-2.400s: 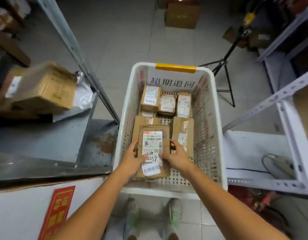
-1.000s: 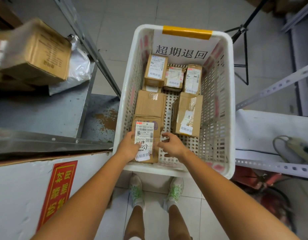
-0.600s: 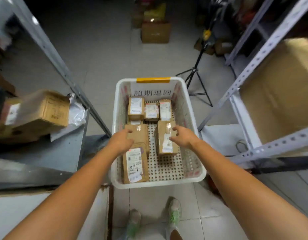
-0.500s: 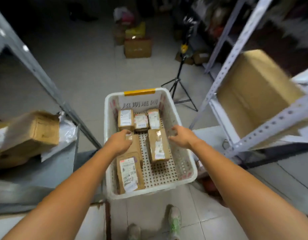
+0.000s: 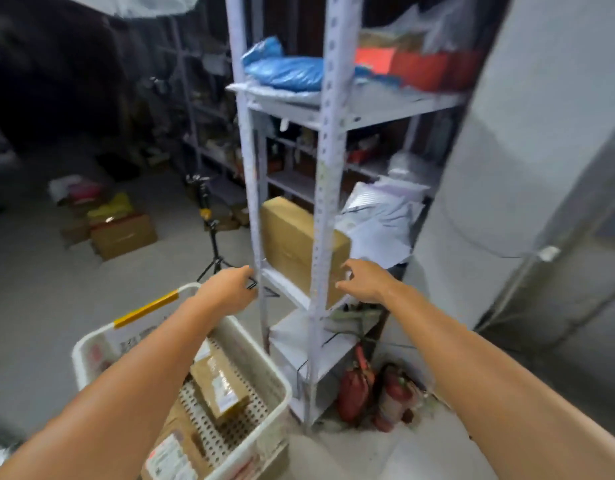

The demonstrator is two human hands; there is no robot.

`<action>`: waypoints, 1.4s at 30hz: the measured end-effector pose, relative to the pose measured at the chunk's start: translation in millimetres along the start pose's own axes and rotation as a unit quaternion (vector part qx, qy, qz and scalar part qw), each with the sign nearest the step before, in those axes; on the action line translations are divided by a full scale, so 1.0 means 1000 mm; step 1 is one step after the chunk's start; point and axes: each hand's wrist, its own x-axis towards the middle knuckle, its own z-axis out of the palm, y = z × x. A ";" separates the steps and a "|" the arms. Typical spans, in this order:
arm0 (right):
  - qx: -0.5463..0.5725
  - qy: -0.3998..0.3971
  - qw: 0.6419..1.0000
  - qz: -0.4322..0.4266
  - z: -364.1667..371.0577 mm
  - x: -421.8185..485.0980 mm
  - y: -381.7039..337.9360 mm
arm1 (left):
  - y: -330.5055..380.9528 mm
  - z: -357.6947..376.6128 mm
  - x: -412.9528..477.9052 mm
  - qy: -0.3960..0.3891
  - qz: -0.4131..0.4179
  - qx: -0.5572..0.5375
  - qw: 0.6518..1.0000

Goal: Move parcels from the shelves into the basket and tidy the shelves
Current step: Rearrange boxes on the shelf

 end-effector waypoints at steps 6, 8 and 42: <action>0.004 0.071 0.994 0.082 -0.081 -0.076 0.111 | 0.154 -0.020 0.009 -0.001 0.090 -0.002 0.996; 0.003 0.091 0.989 0.114 -0.103 -0.105 0.152 | 0.210 -0.021 0.012 0.001 0.128 -0.020 0.992; 0.062 0.335 0.667 0.662 -0.179 -0.476 0.446 | 0.807 0.105 -0.053 -0.091 0.708 0.017 0.700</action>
